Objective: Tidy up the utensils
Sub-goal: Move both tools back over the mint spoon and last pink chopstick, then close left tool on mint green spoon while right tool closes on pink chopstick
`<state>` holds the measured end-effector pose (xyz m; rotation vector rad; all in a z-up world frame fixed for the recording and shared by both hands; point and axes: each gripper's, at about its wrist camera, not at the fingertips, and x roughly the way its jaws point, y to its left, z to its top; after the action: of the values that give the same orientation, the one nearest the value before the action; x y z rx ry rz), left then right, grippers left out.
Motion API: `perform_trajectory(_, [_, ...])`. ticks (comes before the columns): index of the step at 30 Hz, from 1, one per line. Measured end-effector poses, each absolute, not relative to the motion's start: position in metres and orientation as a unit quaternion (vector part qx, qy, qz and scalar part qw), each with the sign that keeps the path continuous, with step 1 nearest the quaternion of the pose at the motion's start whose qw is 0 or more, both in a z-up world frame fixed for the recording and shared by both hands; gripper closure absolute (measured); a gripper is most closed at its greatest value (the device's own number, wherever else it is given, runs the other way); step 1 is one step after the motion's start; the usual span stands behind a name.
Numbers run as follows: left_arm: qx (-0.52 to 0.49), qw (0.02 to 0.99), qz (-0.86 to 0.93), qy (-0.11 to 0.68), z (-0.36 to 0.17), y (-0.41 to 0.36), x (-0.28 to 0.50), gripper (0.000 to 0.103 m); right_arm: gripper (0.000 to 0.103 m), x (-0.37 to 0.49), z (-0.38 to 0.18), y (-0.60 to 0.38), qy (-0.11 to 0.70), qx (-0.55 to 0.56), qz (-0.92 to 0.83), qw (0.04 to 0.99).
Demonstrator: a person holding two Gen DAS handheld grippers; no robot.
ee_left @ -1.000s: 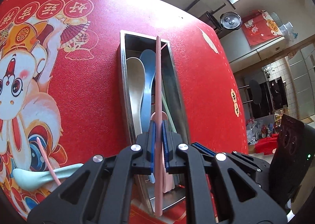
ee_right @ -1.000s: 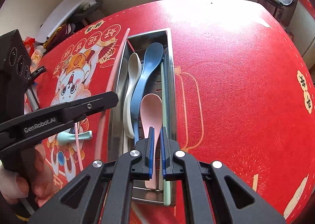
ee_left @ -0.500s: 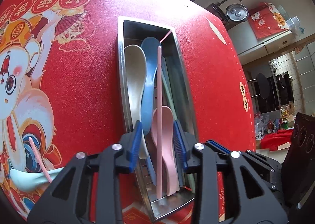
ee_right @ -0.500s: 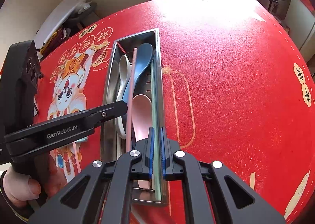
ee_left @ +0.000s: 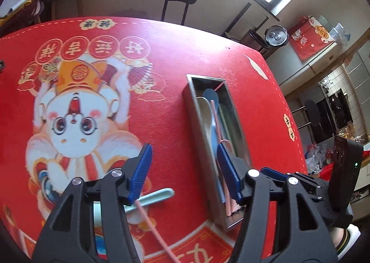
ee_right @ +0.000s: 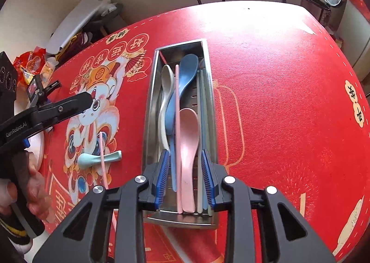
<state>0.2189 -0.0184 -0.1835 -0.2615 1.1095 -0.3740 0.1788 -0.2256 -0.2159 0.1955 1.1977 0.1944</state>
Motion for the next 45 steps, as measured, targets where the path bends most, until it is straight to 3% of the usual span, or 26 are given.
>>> perform_trajectory(10, [-0.123,0.822,-0.099,0.547,-0.217,0.1,0.153,0.044,0.075,0.16,-0.228,-0.136,0.584,0.023,0.179,0.791])
perform_trajectory(33, [-0.102,0.815,-0.125,0.557,-0.244,0.113,0.147,0.044,0.075,0.131,-0.285,-0.052,0.641,-0.119,0.222,0.725])
perform_trajectory(36, [-0.094,0.813,-0.134,0.558,-0.247,0.111,0.15,0.044,0.084,0.128,-0.285,-0.048,0.636,-0.133,0.215,0.729])
perform_trajectory(38, [-0.086,0.813,-0.143,0.557,-0.248,0.109,0.154,0.044,0.095,0.128,-0.287,-0.046,0.639,-0.124,0.21,0.729])
perform_trajectory(45, [-0.003,0.797,-0.224,0.561,-0.256,0.073,0.175,0.044,0.097,0.133,-0.287,-0.064,0.646,-0.087,0.19,0.735])
